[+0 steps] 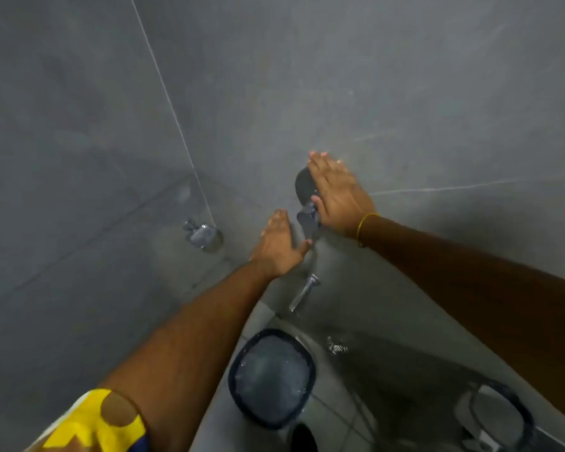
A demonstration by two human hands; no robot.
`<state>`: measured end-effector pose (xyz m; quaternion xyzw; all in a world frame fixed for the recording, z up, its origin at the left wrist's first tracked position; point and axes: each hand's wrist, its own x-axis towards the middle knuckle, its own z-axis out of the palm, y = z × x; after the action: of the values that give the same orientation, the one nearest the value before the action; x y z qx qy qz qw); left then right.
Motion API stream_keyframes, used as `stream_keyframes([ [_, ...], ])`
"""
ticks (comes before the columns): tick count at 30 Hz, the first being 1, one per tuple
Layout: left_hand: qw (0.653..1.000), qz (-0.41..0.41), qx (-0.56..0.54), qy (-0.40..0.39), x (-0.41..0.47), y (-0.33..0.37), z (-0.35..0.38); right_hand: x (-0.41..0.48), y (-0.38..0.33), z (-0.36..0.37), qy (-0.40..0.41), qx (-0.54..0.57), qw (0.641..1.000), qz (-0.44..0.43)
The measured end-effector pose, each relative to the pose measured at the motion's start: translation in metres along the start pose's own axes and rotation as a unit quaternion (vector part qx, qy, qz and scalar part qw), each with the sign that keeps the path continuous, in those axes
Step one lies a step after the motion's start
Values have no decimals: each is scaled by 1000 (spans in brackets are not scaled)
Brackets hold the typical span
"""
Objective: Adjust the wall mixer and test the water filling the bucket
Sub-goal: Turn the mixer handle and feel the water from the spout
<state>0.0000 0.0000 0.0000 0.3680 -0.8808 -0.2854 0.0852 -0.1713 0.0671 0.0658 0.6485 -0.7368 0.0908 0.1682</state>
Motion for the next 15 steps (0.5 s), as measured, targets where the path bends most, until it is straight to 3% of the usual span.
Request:
stream_keyframes([
  [7,979,-79,-105,-155,36,2,33,13,18,27,-3,-40,996,-80],
  [10,972,-109,-152,-143,38,2,37,14,22,32,21,-46,995,-91],
  [15,980,-93,-133,-117,26,-4,26,14,26,32,6,-54,993,-103],
])
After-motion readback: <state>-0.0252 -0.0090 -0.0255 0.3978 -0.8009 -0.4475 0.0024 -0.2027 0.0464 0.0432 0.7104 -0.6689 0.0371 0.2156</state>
